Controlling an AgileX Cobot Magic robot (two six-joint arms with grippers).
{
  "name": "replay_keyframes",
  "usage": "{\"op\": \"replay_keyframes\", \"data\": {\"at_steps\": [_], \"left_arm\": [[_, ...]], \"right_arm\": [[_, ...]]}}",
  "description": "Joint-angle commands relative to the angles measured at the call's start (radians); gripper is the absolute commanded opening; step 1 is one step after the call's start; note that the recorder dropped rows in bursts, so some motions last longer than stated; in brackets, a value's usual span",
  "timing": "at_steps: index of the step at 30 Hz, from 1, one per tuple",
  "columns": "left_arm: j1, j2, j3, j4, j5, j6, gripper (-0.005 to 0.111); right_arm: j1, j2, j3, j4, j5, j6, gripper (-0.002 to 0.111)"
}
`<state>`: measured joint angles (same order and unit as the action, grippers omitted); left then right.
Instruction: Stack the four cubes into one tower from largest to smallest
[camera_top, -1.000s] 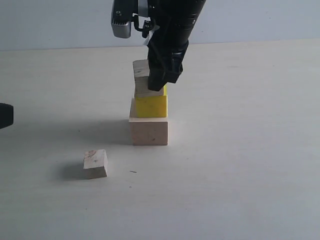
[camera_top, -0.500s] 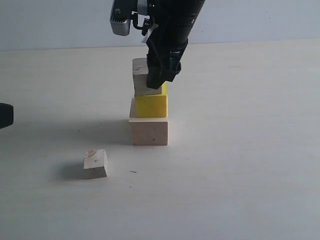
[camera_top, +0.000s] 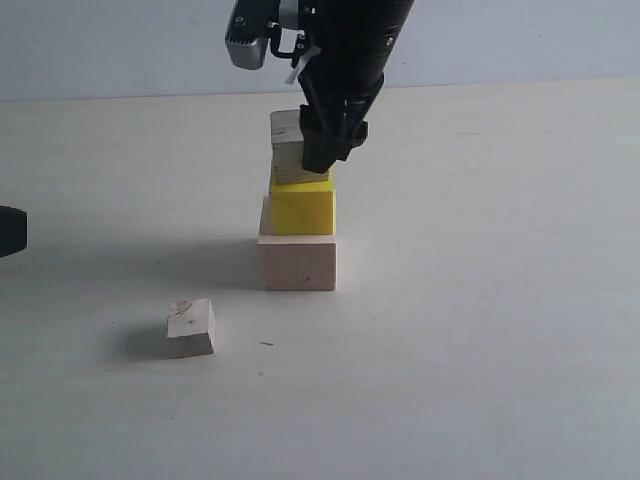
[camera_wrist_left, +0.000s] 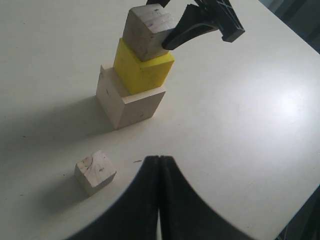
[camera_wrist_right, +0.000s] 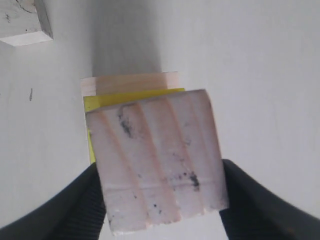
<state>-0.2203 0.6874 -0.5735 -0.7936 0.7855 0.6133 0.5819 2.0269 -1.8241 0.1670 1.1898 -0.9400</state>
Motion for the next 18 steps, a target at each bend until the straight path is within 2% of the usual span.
{"op": "replay_keyframes", "data": {"at_steps": [1, 18], "left_arm": [[0.000, -0.001, 0.003, -0.003, -0.006, -0.001, 0.000], [0.000, -0.001, 0.003, -0.002, -0.006, -0.001, 0.000]], "right_arm": [[-0.001, -0.014, 0.003, 0.015, -0.008, 0.009, 0.060], [-0.001, -0.014, 0.003, 0.017, 0.027, 0.008, 0.060]]}}
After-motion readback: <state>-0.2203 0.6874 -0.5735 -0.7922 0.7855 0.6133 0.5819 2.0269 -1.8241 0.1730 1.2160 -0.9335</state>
